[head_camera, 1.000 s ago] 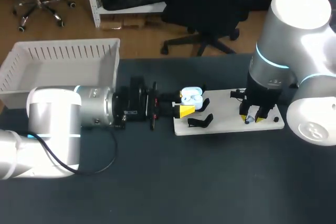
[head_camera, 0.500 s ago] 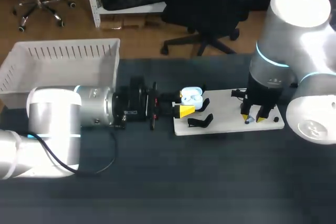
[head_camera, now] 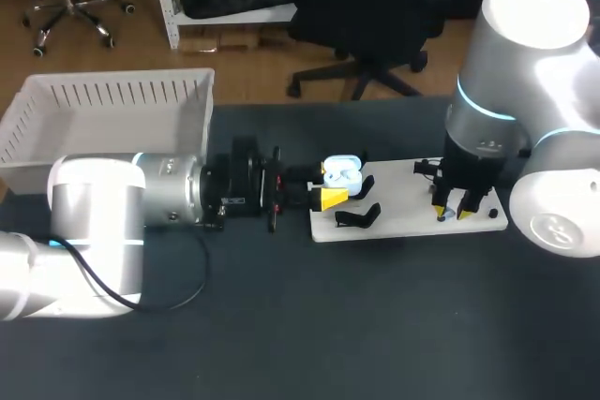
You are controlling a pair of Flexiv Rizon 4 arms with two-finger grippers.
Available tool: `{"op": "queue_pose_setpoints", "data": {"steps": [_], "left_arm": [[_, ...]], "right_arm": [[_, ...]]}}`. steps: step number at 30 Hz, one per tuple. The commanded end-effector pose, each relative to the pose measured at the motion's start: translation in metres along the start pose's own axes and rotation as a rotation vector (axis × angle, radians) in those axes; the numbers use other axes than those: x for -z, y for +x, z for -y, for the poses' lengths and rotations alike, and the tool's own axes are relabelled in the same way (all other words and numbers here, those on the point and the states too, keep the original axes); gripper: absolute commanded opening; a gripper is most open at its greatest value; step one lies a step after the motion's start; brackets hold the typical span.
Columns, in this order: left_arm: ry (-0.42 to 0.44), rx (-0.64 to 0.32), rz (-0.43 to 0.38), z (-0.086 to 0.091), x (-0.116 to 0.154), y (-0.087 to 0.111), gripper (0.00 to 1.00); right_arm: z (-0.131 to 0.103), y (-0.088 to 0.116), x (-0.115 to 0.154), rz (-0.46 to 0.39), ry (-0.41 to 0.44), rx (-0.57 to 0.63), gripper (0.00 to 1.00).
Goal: Pick up each earbud case from the left stands, insert the matching earbuds, close the lid, and place the case in the box.
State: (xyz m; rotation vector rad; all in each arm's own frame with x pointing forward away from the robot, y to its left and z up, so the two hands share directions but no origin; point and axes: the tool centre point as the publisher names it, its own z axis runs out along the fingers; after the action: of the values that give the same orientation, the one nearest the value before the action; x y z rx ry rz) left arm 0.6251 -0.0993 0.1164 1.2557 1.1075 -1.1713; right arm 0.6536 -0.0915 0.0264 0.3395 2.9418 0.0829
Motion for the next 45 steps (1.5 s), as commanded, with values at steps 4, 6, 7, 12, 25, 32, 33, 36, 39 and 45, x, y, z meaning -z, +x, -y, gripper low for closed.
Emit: {"op": "queue_pose_setpoints", "data": {"steps": [4,6,7,12,25,32,33,36,39,45], "left_arm": [[-0.008,-0.004,0.002,0.002,0.000,0.001,0.00],[-0.008,-0.004,0.002,0.002,0.000,0.001,0.00],[-0.008,-0.004,0.002,0.002,0.000,0.001,0.00],[-0.008,-0.004,0.002,0.002,0.000,0.001,0.00],[-0.008,-0.004,0.002,0.002,0.000,0.001,0.00],[-0.008,-0.004,0.002,0.002,0.000,0.001,0.00],[-0.008,-0.004,0.002,0.002,0.000,0.001,0.00],[-0.008,-0.004,0.002,0.002,0.000,0.001,0.00],[-0.008,-0.004,0.002,0.002,0.000,0.001,0.00],[-0.008,-0.004,0.002,0.002,0.000,0.001,0.00]], "right_arm": [[-0.002,0.001,-0.003,-0.003,0.009,-0.005,0.24],[-0.002,0.001,-0.003,-0.004,0.009,-0.005,0.24],[-0.003,0.001,-0.003,-0.003,0.009,-0.006,0.23],[-0.003,0.001,-0.003,-0.004,0.011,-0.009,0.16],[-0.005,0.002,0.004,0.004,0.017,-0.027,0.00],[-0.004,0.006,0.017,0.025,0.014,-0.039,0.00],[-0.005,0.007,0.019,0.034,0.015,-0.039,0.00],[-0.006,0.010,0.027,0.047,0.012,-0.048,0.00],[-0.008,0.012,0.039,0.069,0.012,-0.065,0.00],[-0.016,0.014,0.077,0.110,0.000,-0.117,0.00]]}}
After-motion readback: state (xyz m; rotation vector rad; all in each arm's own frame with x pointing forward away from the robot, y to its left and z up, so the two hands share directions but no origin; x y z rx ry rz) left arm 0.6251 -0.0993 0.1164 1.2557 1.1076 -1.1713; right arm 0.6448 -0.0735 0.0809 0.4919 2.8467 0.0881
